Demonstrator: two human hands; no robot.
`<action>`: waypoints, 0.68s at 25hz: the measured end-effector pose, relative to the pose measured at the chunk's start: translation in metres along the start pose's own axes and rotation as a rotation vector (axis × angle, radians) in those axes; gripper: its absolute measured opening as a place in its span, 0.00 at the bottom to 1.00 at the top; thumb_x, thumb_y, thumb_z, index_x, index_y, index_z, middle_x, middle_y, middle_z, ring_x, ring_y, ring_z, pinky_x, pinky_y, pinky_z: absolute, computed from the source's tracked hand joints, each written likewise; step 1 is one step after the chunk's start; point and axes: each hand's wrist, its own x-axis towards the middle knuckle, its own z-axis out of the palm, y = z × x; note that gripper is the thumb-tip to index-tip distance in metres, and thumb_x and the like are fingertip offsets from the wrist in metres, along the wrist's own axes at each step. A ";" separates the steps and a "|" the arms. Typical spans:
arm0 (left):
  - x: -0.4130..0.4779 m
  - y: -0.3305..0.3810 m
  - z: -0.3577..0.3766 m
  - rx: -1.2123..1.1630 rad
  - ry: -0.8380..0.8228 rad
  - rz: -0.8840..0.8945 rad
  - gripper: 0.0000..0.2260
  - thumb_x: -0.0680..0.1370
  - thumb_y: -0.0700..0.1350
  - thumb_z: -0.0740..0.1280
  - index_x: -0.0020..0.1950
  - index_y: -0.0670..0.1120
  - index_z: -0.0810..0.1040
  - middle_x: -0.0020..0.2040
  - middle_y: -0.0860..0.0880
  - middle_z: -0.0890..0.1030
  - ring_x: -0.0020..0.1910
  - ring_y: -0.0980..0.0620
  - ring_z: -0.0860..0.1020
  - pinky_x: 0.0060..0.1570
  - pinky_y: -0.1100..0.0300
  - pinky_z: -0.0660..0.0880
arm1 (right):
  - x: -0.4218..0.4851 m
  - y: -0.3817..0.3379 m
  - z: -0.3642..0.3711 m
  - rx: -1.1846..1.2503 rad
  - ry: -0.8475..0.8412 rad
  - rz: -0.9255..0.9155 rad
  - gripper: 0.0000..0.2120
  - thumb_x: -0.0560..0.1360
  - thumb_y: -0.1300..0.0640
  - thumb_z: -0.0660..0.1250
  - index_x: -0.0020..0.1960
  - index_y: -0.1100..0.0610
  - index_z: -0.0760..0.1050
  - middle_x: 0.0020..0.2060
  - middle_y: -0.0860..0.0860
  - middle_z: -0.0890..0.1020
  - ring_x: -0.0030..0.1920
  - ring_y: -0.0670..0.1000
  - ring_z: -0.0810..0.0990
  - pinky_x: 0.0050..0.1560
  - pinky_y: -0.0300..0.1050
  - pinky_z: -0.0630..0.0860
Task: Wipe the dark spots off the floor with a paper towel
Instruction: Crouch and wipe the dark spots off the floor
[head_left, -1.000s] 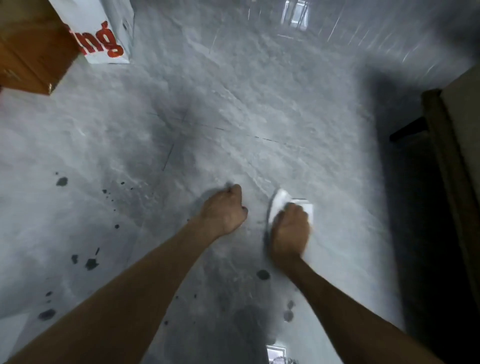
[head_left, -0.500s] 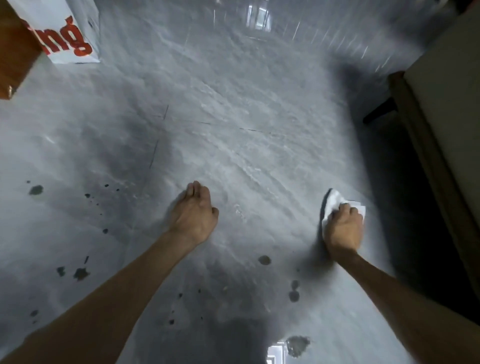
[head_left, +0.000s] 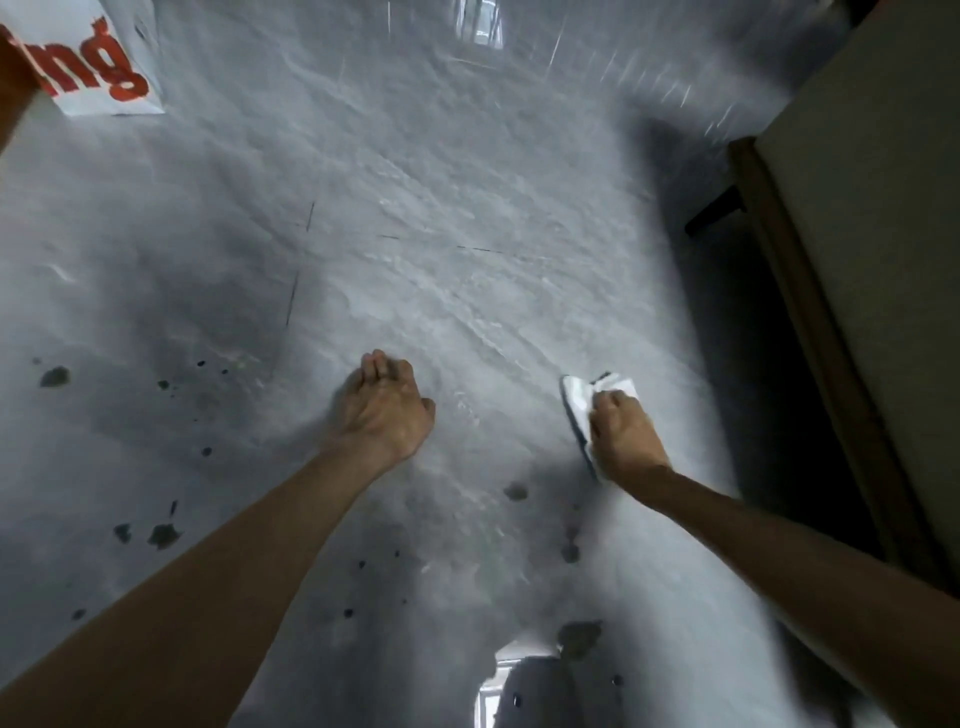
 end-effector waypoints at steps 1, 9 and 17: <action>-0.001 -0.001 0.000 0.000 -0.021 0.004 0.30 0.79 0.50 0.54 0.76 0.35 0.50 0.77 0.33 0.51 0.77 0.38 0.49 0.76 0.50 0.51 | -0.017 0.027 -0.001 0.010 0.033 0.164 0.18 0.72 0.58 0.58 0.54 0.71 0.73 0.50 0.70 0.76 0.50 0.69 0.75 0.52 0.58 0.71; -0.025 -0.001 -0.002 -0.188 0.086 0.005 0.16 0.75 0.47 0.61 0.56 0.38 0.67 0.58 0.34 0.77 0.58 0.35 0.75 0.53 0.49 0.71 | -0.072 -0.157 0.052 0.185 0.147 0.262 0.14 0.78 0.58 0.54 0.55 0.62 0.74 0.50 0.62 0.78 0.52 0.62 0.74 0.56 0.55 0.66; -0.043 -0.006 0.019 -0.177 -0.018 0.076 0.28 0.78 0.48 0.59 0.73 0.36 0.56 0.75 0.36 0.60 0.73 0.40 0.63 0.67 0.50 0.65 | -0.082 -0.023 0.026 -0.061 0.109 -0.006 0.17 0.80 0.49 0.45 0.51 0.54 0.70 0.45 0.55 0.78 0.49 0.56 0.75 0.53 0.49 0.70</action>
